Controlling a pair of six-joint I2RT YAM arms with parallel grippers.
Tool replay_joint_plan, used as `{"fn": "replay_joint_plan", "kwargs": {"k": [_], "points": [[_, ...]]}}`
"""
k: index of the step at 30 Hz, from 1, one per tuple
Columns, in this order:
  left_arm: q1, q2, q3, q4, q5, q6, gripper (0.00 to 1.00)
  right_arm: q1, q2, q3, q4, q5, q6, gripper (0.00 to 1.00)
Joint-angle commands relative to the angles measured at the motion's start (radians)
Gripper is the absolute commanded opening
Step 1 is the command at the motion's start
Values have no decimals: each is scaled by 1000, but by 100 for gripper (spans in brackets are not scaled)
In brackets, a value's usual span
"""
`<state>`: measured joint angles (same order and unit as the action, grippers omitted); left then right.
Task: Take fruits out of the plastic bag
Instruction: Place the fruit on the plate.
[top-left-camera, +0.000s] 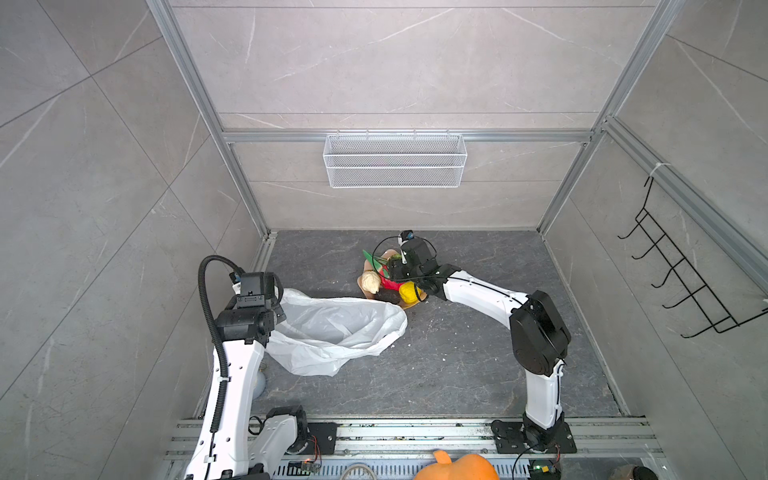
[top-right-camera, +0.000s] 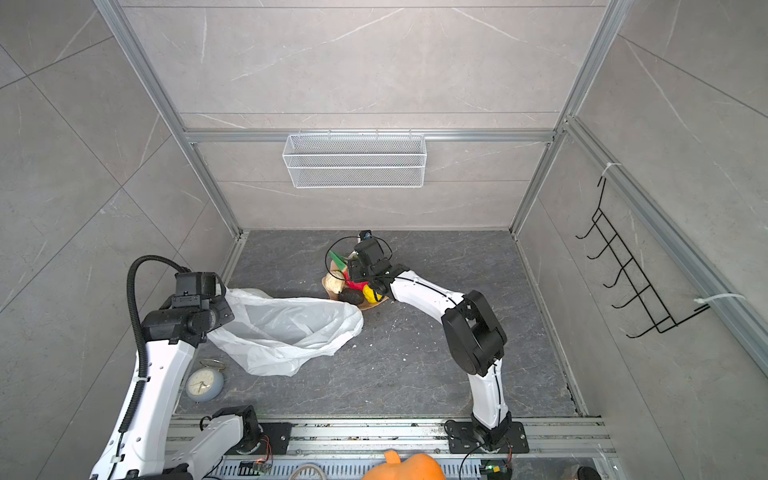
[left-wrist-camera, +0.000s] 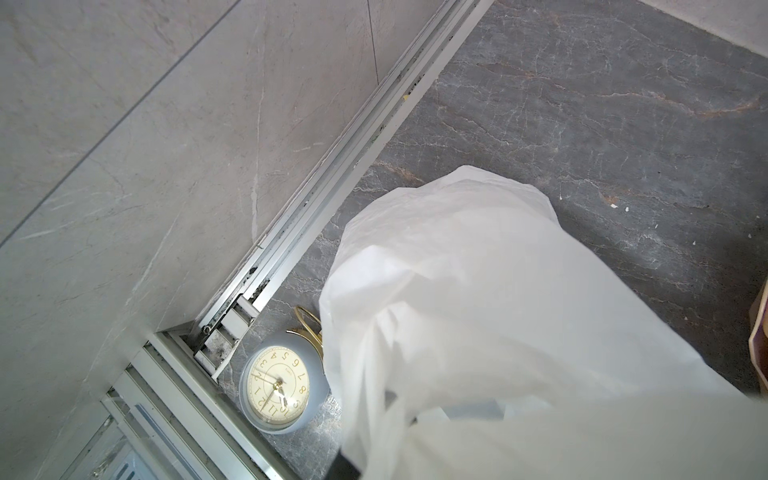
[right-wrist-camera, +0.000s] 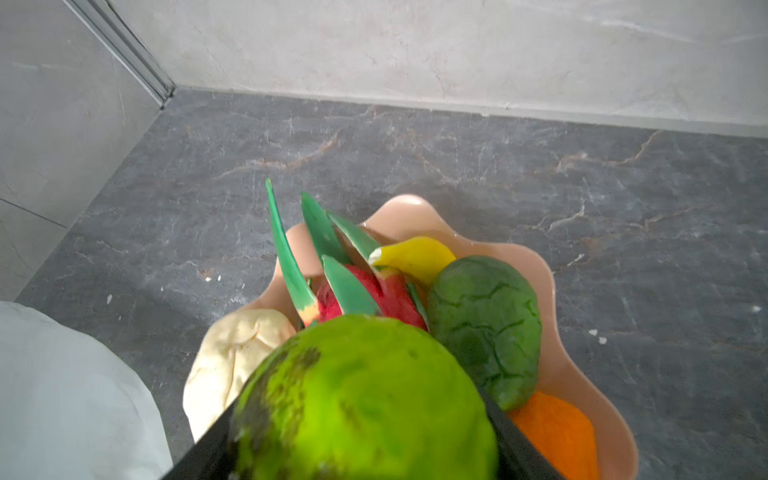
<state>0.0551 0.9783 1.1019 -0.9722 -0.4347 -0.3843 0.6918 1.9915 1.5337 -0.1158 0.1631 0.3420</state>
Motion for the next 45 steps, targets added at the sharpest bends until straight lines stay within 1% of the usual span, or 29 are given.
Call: {"fn": "replay_joint_plan", "kwargs": {"k": [1,6,10,18,19,29,34,40,43,45], "points": [[5,-11,0,22,-13,14,0,18,-19,-32,15,-11,-12,47],[5,-12,4,22,-21,10,0,31,-3,-46,18,1,-17,48],[5,-14,1,20,-25,9,0,34,-3,-54,20,20,-17,53],[5,-17,1,20,-32,9,0,37,-17,-84,36,27,-17,71],[6,-19,1,20,-31,8,0,37,-16,-84,35,27,-17,72],[6,-30,-2,23,-32,10,0,39,-7,-79,27,31,-15,80],[6,-32,-5,23,-33,10,0,43,-1,-76,28,23,-21,86],[7,-33,-5,24,-33,10,0,43,-7,-65,21,20,-21,88],[7,-29,-3,26,-28,14,0,43,-27,-52,-1,16,-26,93],[7,-19,1,30,-18,15,0,43,-50,-41,-19,12,-30,99]]}}
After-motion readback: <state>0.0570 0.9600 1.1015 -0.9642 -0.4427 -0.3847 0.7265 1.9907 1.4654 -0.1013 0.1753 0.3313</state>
